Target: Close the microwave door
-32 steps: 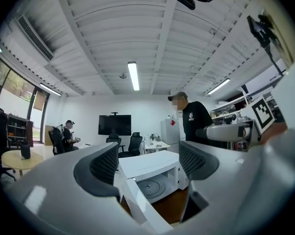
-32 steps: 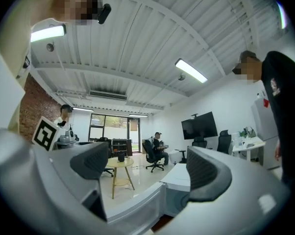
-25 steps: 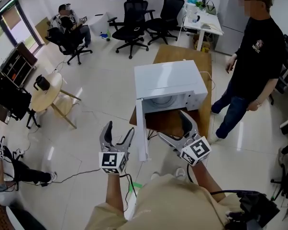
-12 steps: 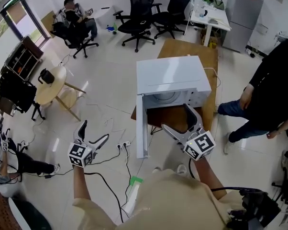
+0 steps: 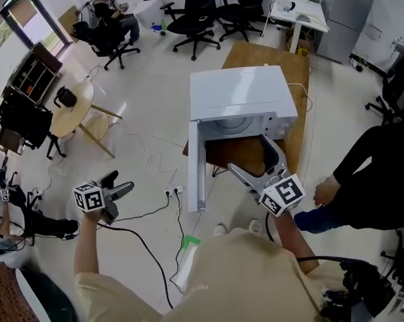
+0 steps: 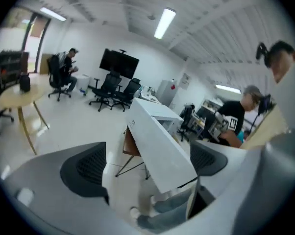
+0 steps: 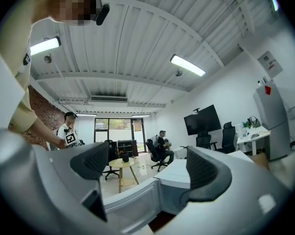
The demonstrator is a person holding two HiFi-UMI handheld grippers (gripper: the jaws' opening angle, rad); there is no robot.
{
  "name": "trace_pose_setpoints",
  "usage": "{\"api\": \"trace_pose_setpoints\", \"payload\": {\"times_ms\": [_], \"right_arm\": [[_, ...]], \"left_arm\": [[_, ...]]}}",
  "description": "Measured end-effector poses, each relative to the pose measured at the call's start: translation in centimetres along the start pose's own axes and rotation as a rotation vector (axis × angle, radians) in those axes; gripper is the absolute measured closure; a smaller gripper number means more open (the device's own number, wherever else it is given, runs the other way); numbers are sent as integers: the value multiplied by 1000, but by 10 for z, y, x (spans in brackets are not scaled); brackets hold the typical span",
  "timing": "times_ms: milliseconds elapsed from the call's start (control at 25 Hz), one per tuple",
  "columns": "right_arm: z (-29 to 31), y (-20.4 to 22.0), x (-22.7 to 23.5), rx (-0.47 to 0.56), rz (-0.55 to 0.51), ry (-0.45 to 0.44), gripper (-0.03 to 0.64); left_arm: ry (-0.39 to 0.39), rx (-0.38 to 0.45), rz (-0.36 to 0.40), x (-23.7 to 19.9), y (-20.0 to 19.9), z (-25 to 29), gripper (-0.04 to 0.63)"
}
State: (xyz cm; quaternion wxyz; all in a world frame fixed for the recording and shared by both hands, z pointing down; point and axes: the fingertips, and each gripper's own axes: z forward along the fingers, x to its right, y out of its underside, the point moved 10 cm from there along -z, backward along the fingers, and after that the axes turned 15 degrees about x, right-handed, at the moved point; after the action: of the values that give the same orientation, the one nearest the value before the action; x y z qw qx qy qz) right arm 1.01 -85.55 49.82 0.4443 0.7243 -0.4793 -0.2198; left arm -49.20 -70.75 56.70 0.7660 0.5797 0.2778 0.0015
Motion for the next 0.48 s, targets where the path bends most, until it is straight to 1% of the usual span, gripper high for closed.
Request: {"api": "trace_pose_setpoints", "payload": {"times_ms": [40,120,160,200,280,320,400,480], "right_arm": [[0,2,2,1,1,-1,130],[0,6,4,2,4,-4,132],[0,8,5,0,7,-2,132],[-1,9,6,-4,11,2,132],[-2,11,8,-8,18,10,132],[-2,11,8,-8,19,12,132],[-2,12,8,-11,21,14,132],[-2,15,9,-13,24,15,133]], "left_arm": [[-11,5,-63,-4,11,5,60],[-24,-8,-130,-9,35,17,61],[-13,-20,-157,-7,46,25,61],[24,-25,-182,-1,54,34,61],[172,-13,-217,22,62,59,63],[197,-21,-239,29,68,68,70],[128,-72,-290,31,86,75,77],[108,-92,-313,36,100,86,75]]}}
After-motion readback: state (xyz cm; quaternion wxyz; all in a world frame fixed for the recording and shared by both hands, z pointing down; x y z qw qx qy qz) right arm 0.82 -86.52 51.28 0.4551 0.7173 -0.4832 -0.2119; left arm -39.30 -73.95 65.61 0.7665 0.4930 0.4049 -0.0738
